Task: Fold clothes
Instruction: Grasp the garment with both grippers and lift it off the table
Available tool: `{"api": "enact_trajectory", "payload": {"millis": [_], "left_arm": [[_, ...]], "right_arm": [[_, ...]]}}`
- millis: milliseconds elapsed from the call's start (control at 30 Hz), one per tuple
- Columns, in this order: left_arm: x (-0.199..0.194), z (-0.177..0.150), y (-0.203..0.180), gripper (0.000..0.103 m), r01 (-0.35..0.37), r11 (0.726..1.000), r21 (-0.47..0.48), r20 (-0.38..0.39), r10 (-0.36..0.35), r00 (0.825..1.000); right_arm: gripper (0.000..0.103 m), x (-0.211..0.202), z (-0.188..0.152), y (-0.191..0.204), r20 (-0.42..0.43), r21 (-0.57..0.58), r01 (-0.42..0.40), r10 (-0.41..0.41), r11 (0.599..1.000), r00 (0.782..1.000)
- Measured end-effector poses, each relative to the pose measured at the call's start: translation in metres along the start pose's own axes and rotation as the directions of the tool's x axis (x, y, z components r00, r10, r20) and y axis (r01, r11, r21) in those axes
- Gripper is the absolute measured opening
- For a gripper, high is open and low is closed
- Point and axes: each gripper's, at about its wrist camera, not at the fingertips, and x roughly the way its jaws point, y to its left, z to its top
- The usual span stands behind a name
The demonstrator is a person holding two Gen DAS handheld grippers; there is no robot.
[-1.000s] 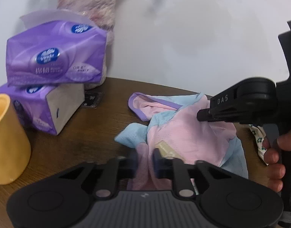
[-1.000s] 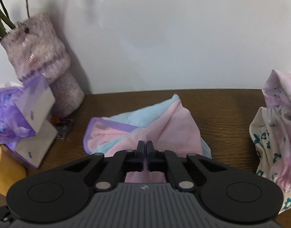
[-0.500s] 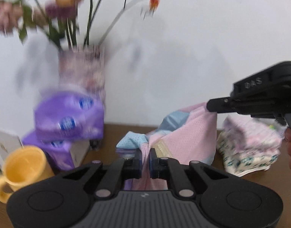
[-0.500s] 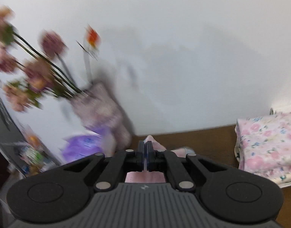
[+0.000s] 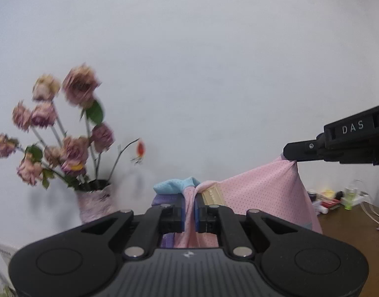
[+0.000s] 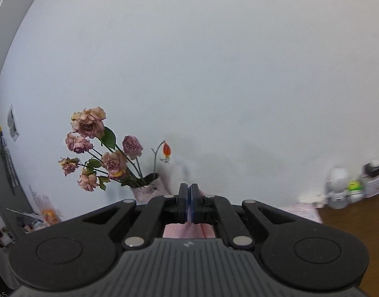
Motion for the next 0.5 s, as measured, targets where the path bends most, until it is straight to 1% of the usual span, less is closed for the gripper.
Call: {"api": "enact_trajectory", "payload": {"millis": [67,100,167,200,267,333,400,500], "left_arm": [[-0.019,-0.007,-0.017,0.006,0.029,0.999,0.034,0.001,-0.029,1.0],[-0.028,-0.015,-0.026,0.006,0.04,0.998,0.057,-0.011,-0.039,0.999],[-0.043,-0.035,-0.043,0.006,0.048,0.994,0.093,-0.05,-0.044,0.998],[-0.05,-0.049,-0.052,0.006,0.047,0.993,0.108,-0.086,-0.038,0.996],[-0.061,-0.08,-0.062,0.006,0.073,0.987,0.142,-0.131,-0.055,0.99],[-0.071,-0.113,-0.073,0.006,0.102,0.979,0.175,-0.174,-0.071,0.982],[-0.076,-0.147,-0.076,0.006,0.145,0.975,0.168,-0.249,-0.1,0.963],[-0.084,-0.192,-0.075,0.006,0.198,0.968,0.154,-0.336,-0.137,0.932]], "right_arm": [[0.001,-0.023,-0.016,0.0,0.001,-0.025,0.048,-0.048,0.999,0.999],[0.001,-0.032,-0.027,-0.003,-0.004,-0.035,0.072,-0.072,0.997,0.997],[0.001,-0.045,-0.058,-0.008,-0.042,-0.063,0.087,-0.089,0.994,0.995],[0.001,-0.051,-0.074,-0.011,-0.062,-0.078,0.093,-0.098,0.993,0.993],[0.001,-0.059,-0.113,-0.012,-0.123,-0.125,0.087,-0.103,0.988,0.987],[0.001,-0.061,-0.152,-0.016,-0.2,-0.127,0.067,-0.091,0.99,0.976],[0.001,-0.061,-0.19,-0.023,-0.284,-0.106,0.042,-0.071,0.993,0.956],[0.001,-0.065,-0.23,-0.027,-0.374,-0.074,0.011,-0.038,0.997,0.927]]}}
